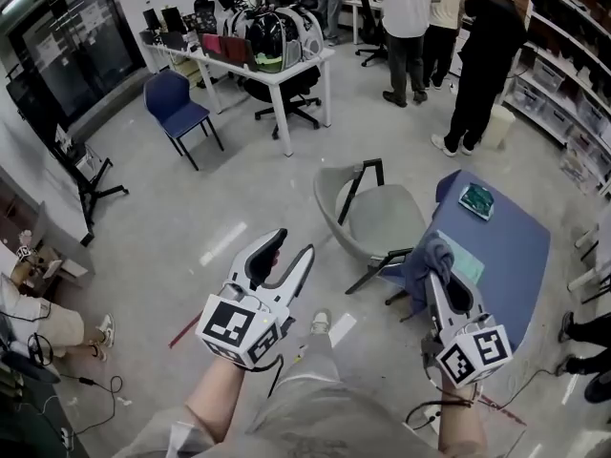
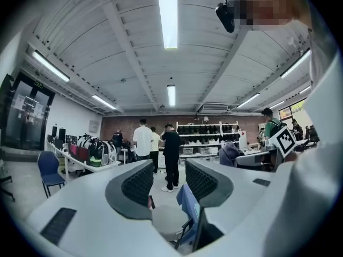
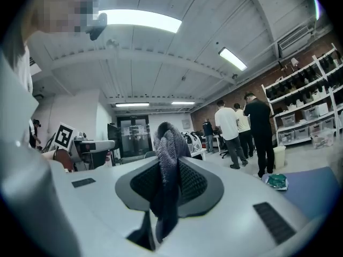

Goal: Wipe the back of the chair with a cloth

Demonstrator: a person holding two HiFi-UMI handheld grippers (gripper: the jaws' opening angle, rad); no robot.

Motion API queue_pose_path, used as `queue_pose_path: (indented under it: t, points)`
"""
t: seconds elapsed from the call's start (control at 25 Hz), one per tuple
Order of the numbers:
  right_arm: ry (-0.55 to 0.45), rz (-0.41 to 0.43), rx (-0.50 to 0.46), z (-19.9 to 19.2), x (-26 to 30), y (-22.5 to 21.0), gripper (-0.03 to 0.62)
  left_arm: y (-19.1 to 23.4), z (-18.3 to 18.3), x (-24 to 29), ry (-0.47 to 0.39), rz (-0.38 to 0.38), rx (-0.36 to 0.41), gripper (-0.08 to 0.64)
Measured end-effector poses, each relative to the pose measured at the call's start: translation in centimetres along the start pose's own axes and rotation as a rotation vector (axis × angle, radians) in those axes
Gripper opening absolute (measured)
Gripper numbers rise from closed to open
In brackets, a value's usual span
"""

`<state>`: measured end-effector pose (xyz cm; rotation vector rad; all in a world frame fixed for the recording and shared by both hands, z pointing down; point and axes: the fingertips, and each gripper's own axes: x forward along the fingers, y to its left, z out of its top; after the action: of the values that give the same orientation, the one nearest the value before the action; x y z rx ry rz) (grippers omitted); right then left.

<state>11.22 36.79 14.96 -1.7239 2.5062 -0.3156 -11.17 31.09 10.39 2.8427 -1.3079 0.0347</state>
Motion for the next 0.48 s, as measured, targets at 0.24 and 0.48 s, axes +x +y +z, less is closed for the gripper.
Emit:
queue_pose_path:
  t: [0.24, 0.48]
  points:
    - [0.072, -0.015, 0.019, -0.7, 8.8, -2.6, 0.086, 6.4, -2.2, 6.7, 0.097, -0.017, -0.029, 0.201]
    - [0.122, -0.044, 0.021, -1.7, 17.5, -5.8, 0.086, 11.6, -6.6, 13.9, 0.219, -0.075, -0.060, 0.201]
